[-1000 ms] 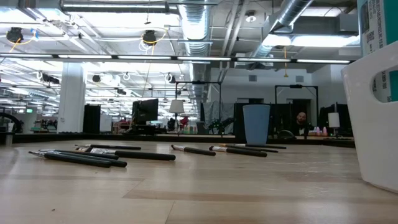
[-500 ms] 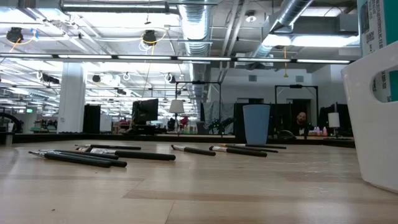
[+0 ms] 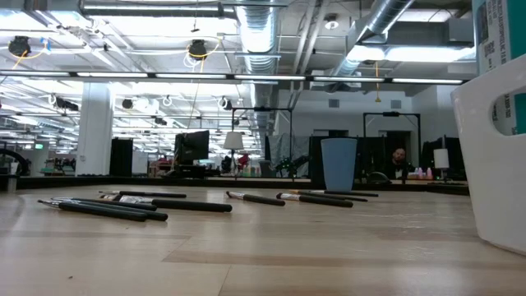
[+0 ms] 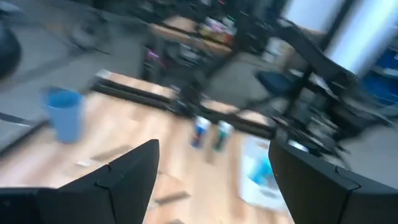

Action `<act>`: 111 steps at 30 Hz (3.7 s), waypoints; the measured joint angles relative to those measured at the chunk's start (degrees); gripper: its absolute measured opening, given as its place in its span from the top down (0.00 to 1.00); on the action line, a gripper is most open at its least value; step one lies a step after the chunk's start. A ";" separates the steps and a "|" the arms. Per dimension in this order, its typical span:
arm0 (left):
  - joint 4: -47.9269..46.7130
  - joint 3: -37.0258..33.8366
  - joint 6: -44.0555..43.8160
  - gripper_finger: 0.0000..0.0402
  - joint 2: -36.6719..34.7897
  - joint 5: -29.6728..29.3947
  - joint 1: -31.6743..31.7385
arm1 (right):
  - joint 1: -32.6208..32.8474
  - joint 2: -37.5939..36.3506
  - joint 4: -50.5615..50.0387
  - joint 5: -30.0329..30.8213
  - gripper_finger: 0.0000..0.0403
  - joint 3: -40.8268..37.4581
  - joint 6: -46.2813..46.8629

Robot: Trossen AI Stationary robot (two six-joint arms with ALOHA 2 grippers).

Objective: Pick & Place Paint Supplies
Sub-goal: Put the large pink paint bottle into the white bin, then put the large blue paint bottle into the white bin

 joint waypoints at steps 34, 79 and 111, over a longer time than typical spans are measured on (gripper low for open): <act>-30.36 -4.04 -40.37 0.26 10.80 16.21 -41.31 | -5.81 -11.44 -10.99 3.58 0.78 2.19 -12.06; -2.98 -13.83 -48.38 0.26 28.63 -8.90 -57.68 | -6.88 -11.46 -10.14 3.08 0.78 2.16 -11.91; 19.10 -19.87 -37.88 0.26 34.86 -18.26 -57.30 | -10.62 -11.46 -10.77 2.64 0.78 2.15 -13.57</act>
